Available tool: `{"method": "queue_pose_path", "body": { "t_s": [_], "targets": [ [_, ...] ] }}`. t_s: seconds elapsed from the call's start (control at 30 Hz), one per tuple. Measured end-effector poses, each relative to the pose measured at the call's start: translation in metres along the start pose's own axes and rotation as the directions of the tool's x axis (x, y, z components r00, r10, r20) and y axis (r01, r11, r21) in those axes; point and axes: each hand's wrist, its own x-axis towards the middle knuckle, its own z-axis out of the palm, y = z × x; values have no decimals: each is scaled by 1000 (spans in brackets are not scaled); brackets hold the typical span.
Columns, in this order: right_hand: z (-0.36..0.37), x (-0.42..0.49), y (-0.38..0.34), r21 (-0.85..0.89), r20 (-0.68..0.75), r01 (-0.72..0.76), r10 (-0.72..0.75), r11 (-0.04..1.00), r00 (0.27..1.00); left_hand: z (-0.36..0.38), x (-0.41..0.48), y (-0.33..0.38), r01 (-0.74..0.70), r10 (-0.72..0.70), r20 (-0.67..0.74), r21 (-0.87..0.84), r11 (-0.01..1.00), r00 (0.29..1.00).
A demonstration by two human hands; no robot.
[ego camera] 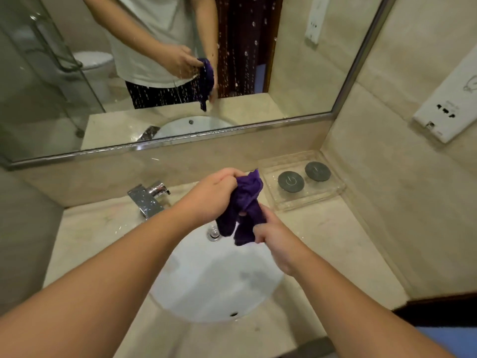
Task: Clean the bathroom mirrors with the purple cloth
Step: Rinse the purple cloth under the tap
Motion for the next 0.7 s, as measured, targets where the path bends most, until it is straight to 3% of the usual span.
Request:
{"method": "queue_pose_path", "body": {
  "t_s": [0.1, 0.2, 0.37, 0.43, 0.5, 0.57, 0.63, 0.7],
  "targets": [
    [16, -1, -2, -167, -14, -19, 17, 986, 1000, -11, -10, 3, -16, 19, 94, -31, 999, 995],
    [18, 0, -11, -195, 5, 44, -43, 980, 999, -28, -12, -14, -51, 44, 76, 88, 995, 996],
    [3, 0, -29, -267, -154, 20, -63, 963, 986, -59, -18, -54, 101, -111, 73, 127, 987, 991],
    [2, -1, -37, -366, -95, 7, -44, 931, 994, -62, -20, -73, 203, -211, 63, 117, 972, 975],
    [9, -3, -46, -439, 3, 42, -46, 898, 999, -59, -22, -90, 285, -300, 40, 223, 932, 953],
    [20, -6, -54, -462, 88, 110, -78, 880, 993, -51, -24, -100, 295, -311, 8, 292, 910, 950],
    [32, -6, -60, -473, 134, 159, -107, 866, 985, -41, -28, -102, 346, -349, 60, 53, 937, 935],
    [42, -7, -65, -506, 146, 169, -109, 846, 983, -31, -31, -98, 388, -364, 143, -210, 898, 920]
  ]
}}
